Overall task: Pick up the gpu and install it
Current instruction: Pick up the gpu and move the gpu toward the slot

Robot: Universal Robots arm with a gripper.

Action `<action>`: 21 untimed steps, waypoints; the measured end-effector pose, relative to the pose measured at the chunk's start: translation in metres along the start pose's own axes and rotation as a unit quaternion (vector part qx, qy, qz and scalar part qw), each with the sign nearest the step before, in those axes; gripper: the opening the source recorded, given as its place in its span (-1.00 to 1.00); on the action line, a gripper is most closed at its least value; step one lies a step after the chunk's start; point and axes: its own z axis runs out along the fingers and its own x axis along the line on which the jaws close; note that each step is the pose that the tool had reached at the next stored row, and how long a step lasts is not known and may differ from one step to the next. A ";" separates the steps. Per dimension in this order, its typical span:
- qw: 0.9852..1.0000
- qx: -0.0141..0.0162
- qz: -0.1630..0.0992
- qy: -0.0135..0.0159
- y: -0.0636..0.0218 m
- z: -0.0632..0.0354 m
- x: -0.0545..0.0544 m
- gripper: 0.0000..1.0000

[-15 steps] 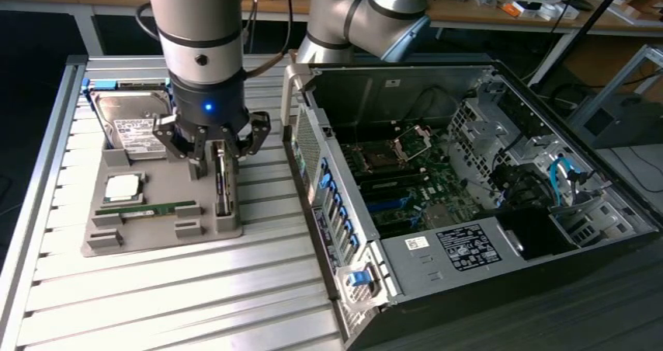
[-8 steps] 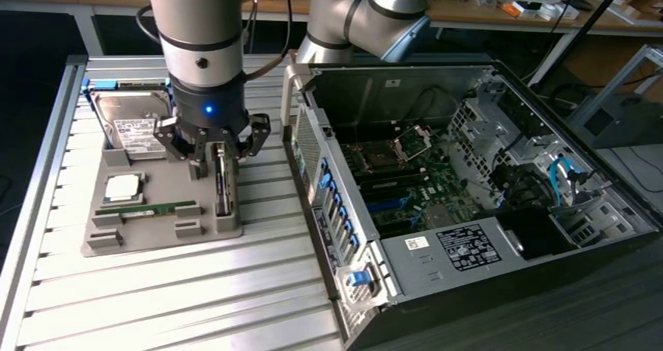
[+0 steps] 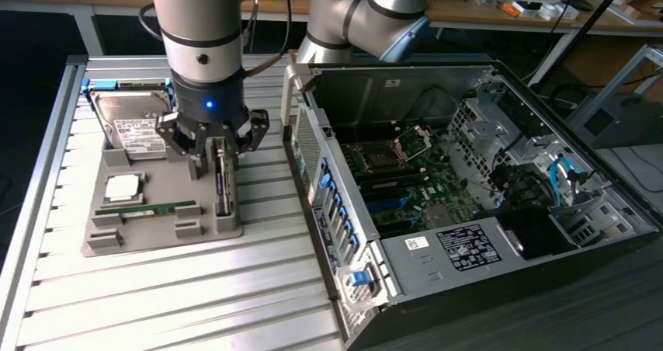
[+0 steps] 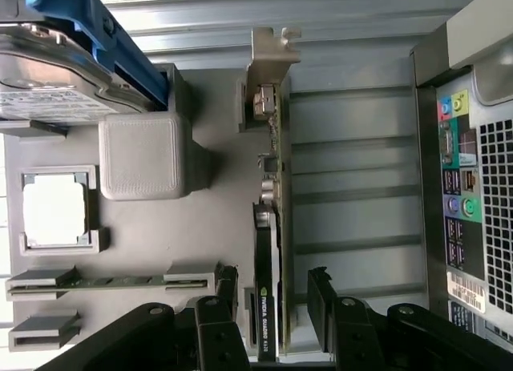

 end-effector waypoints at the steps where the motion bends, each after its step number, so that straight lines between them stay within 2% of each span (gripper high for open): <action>1: 1.000 0.000 0.000 0.000 0.0014 0.0007 0.000 -0.04; 7: 1.000 0.000 0.000 0.000 0.0150 0.0093 0.001 -0.04; 14: 1.000 0.000 0.000 0.000 0.0179 0.0184 0.002 -0.04; 21: 1.000 0.000 0.000 0.000 0.0179 0.0188 0.002 -0.07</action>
